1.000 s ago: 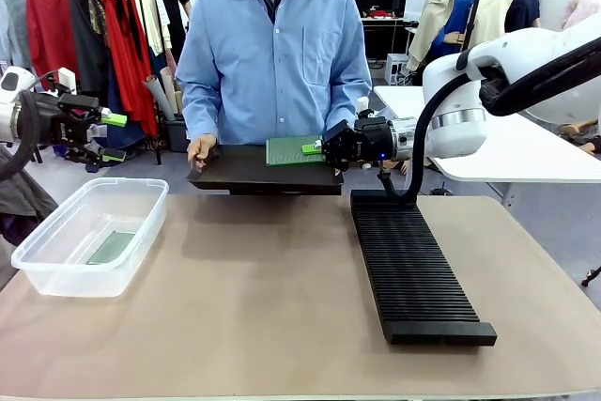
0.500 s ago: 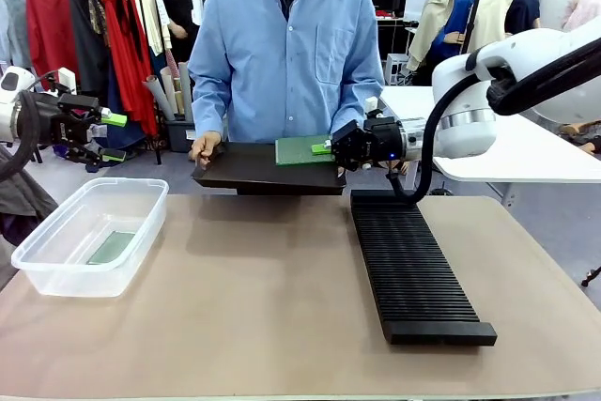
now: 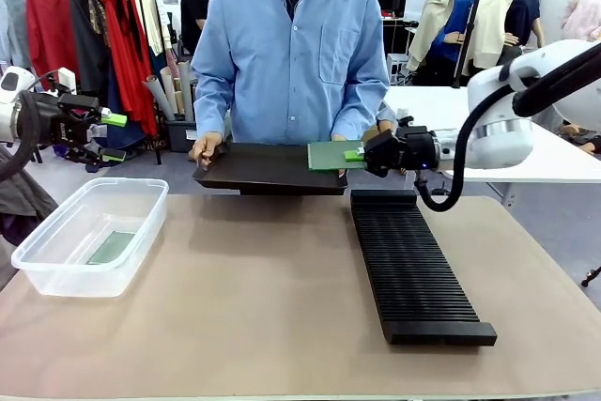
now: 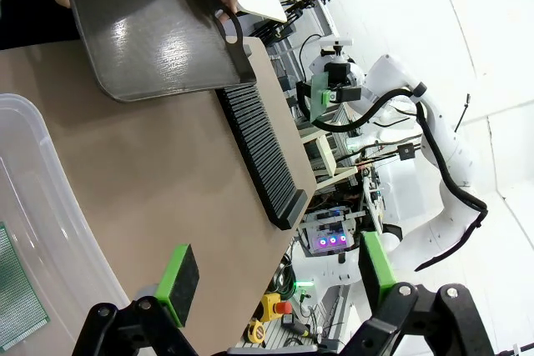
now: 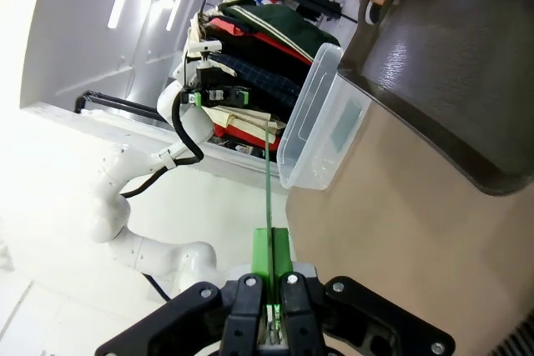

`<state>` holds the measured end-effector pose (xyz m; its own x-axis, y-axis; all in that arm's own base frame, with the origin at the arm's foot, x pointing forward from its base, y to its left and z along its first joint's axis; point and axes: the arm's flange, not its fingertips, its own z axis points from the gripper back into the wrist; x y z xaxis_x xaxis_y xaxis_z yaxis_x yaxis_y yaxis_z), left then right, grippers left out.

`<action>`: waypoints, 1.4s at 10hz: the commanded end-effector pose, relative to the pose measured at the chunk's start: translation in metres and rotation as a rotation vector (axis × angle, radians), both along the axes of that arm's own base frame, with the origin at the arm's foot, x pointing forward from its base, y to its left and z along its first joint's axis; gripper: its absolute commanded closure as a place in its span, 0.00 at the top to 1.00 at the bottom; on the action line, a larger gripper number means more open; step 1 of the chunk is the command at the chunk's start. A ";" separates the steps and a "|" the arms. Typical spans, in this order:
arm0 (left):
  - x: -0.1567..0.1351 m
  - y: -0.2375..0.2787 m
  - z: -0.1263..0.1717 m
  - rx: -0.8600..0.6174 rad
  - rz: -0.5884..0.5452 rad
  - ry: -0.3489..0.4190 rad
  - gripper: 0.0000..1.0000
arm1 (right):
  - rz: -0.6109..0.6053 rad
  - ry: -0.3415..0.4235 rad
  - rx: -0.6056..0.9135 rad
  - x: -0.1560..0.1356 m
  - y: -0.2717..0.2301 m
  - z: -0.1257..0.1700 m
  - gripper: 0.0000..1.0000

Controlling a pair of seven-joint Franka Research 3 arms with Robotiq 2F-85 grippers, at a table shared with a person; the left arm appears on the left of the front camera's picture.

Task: Sort PCBs into racks and boxes based on the side picked up.
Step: If the short side of the Blank PCB is picked up, insert it into the PCB Rack ; if the long side is picked up, place it in the Organizing box.

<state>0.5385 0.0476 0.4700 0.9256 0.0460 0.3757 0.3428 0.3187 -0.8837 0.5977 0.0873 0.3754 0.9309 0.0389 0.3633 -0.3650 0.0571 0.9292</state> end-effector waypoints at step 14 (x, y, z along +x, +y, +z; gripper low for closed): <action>0.000 0.001 0.002 0.003 0.003 0.005 1.00 | -0.195 -0.450 0.046 -0.020 -0.110 -0.013 0.00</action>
